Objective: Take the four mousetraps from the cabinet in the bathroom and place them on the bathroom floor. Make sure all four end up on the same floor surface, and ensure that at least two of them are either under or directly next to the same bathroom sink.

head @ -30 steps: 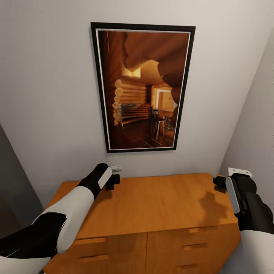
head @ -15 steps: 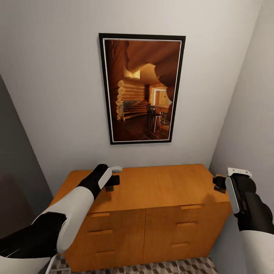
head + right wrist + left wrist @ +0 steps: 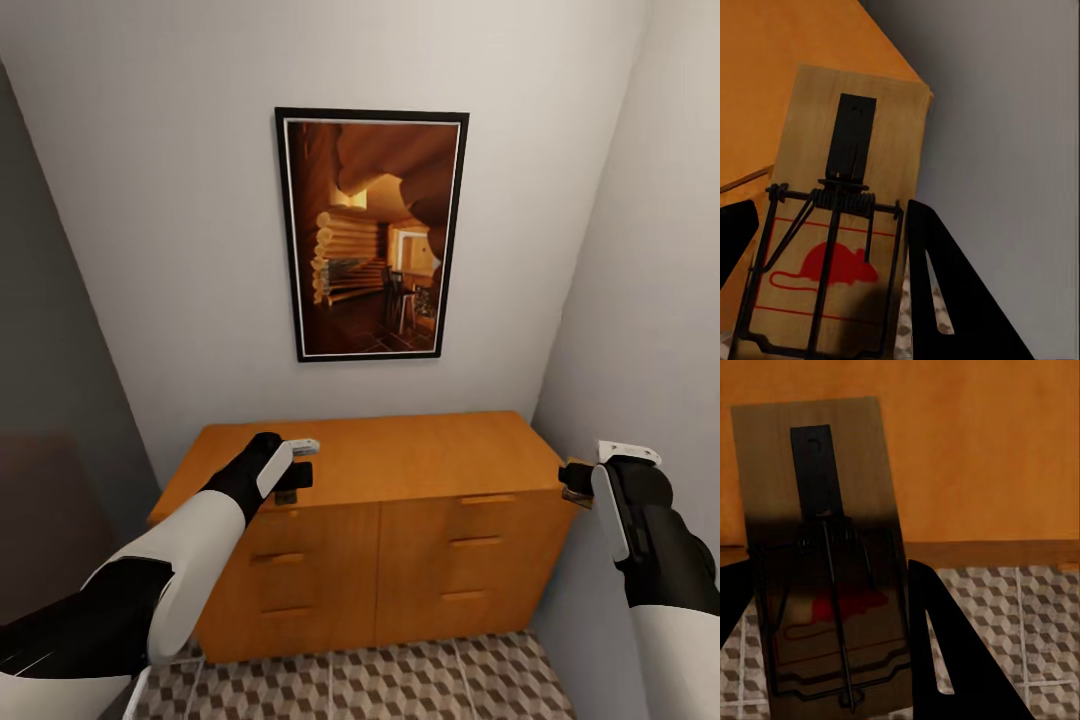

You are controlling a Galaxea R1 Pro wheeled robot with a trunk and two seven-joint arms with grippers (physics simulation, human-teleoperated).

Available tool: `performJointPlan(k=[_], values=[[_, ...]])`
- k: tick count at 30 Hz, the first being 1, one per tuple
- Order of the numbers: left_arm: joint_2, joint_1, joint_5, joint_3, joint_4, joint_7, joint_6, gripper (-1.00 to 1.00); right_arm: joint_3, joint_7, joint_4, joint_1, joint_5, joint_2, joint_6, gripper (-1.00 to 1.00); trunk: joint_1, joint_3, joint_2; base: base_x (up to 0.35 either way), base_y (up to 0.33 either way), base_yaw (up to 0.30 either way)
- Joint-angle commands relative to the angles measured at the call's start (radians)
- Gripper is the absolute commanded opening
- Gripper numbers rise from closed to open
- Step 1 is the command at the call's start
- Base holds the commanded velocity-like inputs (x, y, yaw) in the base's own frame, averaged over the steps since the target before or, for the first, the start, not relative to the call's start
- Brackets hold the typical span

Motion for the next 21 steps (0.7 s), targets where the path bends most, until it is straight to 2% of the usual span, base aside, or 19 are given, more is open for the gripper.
performJointPlan(k=[1,7,21], values=[[0.001,-0.001,0.009,-0.006,-0.001,0.005,0.004,-1.00,0.000,-0.009,-0.001,-0.001,-0.009,0.000,0.003,-1.00,0.000,-0.002,-0.002,-0.343,0.000,0.000],[0.002,-0.001,0.007,-0.006,0.017,0.006,0.000,-1.00,0.000,-0.009,-0.001,-0.001,-0.009,0.000,0.003,-1.00,0.000,-0.002,-0.002,-0.204,0.000,0.000],[0.002,-0.001,0.005,-0.006,0.026,0.008,0.000,-1.00,0.000,-0.008,0.001,-0.001,-0.009,0.007,0.003,-1.00,0.000,-0.002,-0.002,-0.014,0.000,0.000]])
